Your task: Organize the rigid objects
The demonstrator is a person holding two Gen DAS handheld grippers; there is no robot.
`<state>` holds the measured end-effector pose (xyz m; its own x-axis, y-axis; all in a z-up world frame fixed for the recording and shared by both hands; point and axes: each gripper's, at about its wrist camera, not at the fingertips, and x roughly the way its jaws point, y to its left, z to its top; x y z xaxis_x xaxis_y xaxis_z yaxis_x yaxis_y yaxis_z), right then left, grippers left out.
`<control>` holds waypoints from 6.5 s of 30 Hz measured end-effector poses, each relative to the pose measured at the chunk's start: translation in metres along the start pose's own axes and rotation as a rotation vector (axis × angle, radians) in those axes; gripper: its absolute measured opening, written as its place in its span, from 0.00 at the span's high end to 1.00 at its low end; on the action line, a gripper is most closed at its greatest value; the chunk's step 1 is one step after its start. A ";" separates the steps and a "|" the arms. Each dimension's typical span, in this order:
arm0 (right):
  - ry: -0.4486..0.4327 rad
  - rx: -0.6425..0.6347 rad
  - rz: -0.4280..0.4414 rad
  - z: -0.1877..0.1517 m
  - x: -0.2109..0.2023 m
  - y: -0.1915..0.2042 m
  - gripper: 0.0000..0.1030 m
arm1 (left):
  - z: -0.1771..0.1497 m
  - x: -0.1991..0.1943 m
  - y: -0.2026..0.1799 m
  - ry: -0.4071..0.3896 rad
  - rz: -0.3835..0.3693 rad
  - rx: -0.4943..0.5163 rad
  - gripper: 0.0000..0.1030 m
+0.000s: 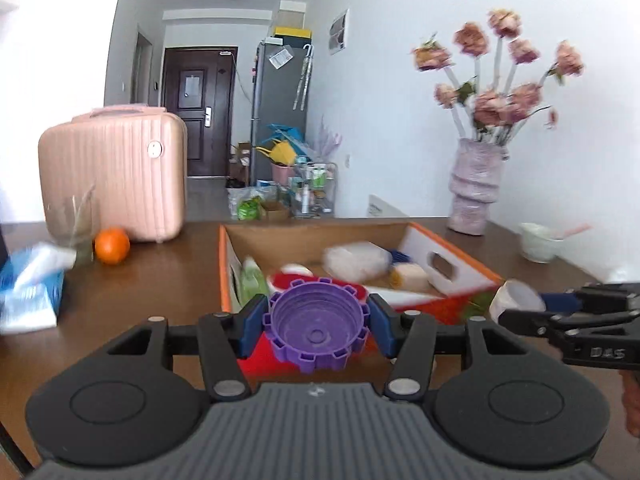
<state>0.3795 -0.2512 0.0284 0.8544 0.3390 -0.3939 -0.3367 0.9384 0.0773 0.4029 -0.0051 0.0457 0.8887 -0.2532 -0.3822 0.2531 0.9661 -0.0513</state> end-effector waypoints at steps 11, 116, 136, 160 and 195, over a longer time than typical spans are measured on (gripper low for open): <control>0.024 -0.118 0.132 0.015 0.129 0.023 0.49 | 0.000 0.091 0.029 0.006 0.005 0.002 0.13; 0.279 -0.005 -0.066 -0.022 0.110 0.016 0.54 | -0.088 -0.044 0.048 0.146 0.208 -0.241 0.61; 0.154 -0.002 -0.124 -0.063 -0.068 0.010 0.63 | -0.083 -0.093 -0.027 0.123 0.071 -0.097 0.61; -0.029 0.080 -0.080 -0.011 -0.058 -0.076 0.63 | 0.002 -0.005 -0.089 0.095 -0.058 -0.052 0.61; -0.098 0.157 -0.152 0.016 0.092 -0.111 0.31 | 0.006 0.098 -0.041 0.070 0.208 -0.094 0.24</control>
<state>0.5015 -0.3232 -0.0017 0.9275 0.1904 -0.3218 -0.1421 0.9755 0.1679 0.4815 -0.0700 0.0159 0.8885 -0.0476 -0.4563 0.0281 0.9984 -0.0494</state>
